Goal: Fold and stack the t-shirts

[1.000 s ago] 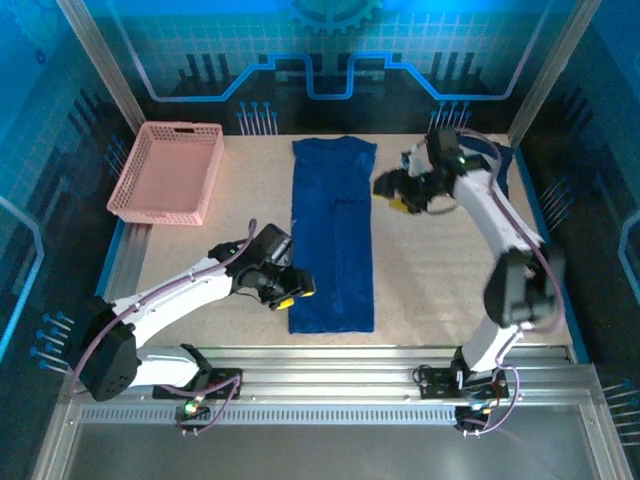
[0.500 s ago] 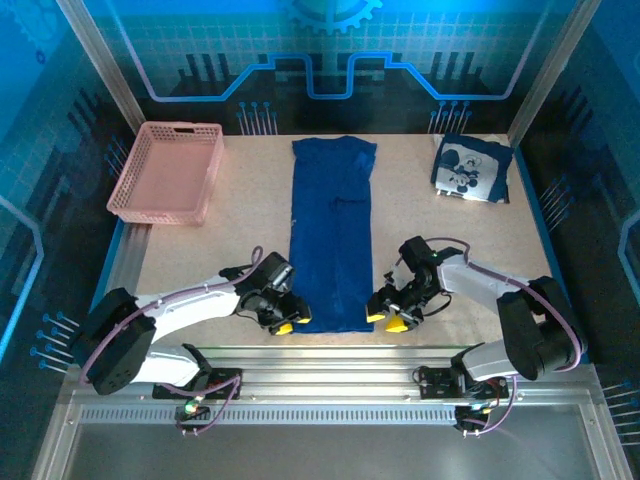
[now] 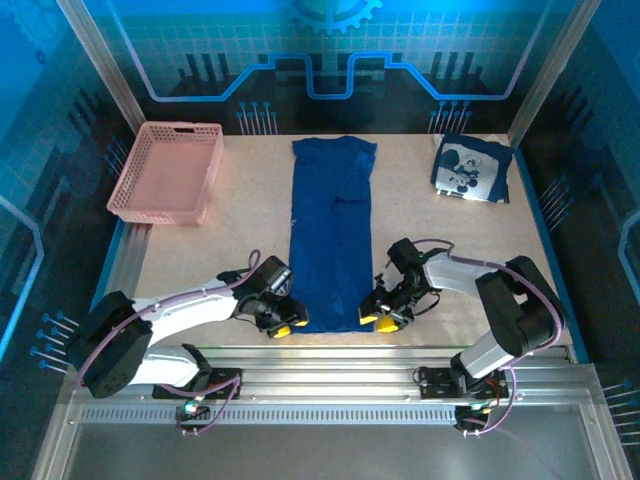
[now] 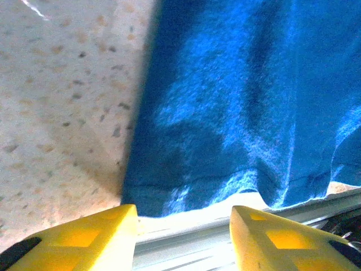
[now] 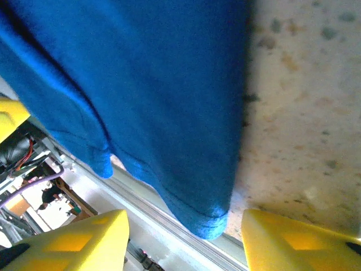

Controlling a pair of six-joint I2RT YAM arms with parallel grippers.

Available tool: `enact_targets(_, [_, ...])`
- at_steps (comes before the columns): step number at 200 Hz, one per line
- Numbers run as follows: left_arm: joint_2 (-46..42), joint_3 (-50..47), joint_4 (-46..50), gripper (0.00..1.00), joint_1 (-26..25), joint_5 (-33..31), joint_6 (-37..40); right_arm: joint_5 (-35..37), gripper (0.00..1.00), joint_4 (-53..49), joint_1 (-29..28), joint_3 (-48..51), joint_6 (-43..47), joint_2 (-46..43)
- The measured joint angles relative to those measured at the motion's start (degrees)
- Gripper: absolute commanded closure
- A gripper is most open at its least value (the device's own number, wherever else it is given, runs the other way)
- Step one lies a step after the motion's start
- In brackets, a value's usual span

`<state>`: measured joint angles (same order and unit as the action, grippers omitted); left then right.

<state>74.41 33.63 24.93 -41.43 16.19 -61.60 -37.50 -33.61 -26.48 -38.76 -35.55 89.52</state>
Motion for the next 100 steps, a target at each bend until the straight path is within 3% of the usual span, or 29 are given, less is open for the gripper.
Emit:
enact_targets(42, [-0.35,0.02,3.15,0.5,-0.02,-1.99,0.09,0.68,0.55,-1.9,-0.11,-1.81,-1.18,2.64])
enact_targets(100, [6.78,3.67,5.46,0.54,0.0,-2.23,0.66,1.77,0.72,-3.17,-0.15,-2.71,-1.46,4.44])
